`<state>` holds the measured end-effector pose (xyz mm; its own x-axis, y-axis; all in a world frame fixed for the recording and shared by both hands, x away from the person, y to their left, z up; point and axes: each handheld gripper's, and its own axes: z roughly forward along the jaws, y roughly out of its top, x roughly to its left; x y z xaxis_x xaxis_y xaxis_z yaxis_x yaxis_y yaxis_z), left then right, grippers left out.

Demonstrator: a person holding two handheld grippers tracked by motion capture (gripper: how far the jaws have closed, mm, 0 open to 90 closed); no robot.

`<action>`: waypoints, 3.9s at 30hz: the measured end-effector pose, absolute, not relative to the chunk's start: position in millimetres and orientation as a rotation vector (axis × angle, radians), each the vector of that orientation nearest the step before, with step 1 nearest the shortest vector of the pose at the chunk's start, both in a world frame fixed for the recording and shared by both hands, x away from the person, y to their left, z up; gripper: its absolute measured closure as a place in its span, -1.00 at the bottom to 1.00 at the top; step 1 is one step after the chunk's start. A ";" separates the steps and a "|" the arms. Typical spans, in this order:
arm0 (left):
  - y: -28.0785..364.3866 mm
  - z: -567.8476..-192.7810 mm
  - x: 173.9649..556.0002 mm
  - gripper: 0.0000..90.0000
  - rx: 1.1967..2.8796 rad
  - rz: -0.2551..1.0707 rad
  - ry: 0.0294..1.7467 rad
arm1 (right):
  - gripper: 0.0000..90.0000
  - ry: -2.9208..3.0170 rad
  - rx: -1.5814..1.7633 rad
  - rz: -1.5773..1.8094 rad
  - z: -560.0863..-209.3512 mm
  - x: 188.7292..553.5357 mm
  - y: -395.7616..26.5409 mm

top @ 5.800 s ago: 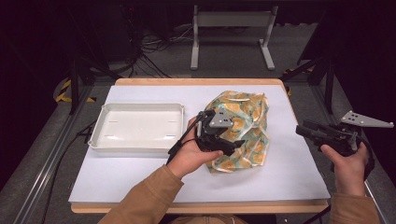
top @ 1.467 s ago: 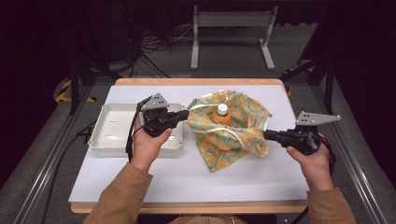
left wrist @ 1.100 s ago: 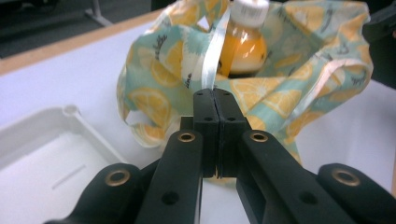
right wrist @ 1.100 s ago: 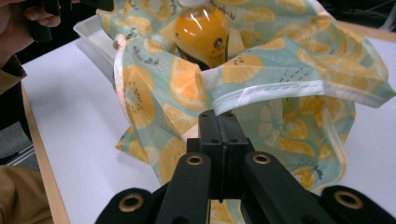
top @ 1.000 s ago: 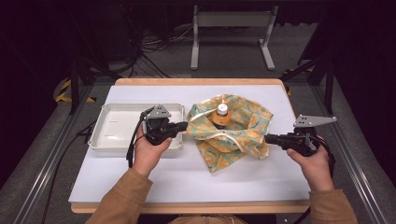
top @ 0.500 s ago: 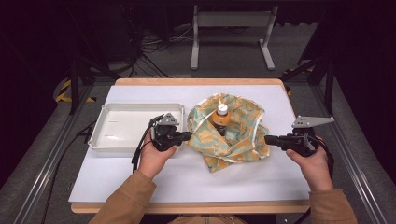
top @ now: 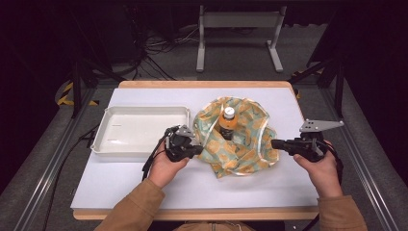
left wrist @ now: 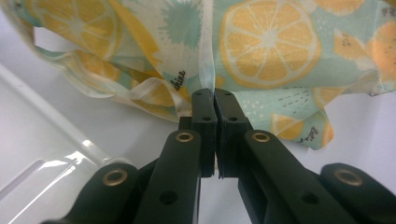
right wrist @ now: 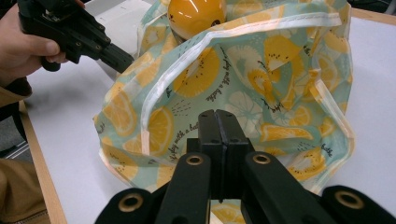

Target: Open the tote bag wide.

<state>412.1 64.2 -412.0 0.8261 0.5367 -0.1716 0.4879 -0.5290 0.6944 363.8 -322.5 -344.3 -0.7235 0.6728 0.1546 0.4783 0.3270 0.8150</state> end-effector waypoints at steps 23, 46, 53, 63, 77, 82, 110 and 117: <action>68.9 -370.3 389.4 -0.22 2.254 0.140 0.664 | 1.00 2.362 1.036 1.370 -343.4 363.4 -319.3; 78.4 -328.8 410.1 0.64 1.942 0.122 0.525 | 0.91 2.306 0.851 1.488 -315.2 362.2 -279.4; 64.2 -347.9 426.5 0.68 1.993 0.170 0.507 | 0.80 2.324 0.855 1.475 -323.1 370.7 -268.5; 57.5 -387.8 445.5 0.75 2.100 0.140 0.702 | 0.63 2.361 0.866 1.379 -351.8 387.7 -263.5; 46.8 -418.1 445.1 0.75 2.219 0.087 0.800 | 0.05 2.450 0.908 1.220 -387.8 405.5 -263.0; 42.4 -426.2 445.2 0.72 2.251 0.074 0.811 | -0.04 2.464 0.907 1.172 -400.2 409.5 -261.1; 54.7 -422.4 438.1 0.50 2.208 0.040 0.793 | -0.21 2.585 0.932 0.986 -422.6 408.5 -266.5; 71.5 -396.3 423.5 0.39 2.086 0.082 0.713 | -0.15 2.546 0.892 1.123 -393.0 400.1 -276.5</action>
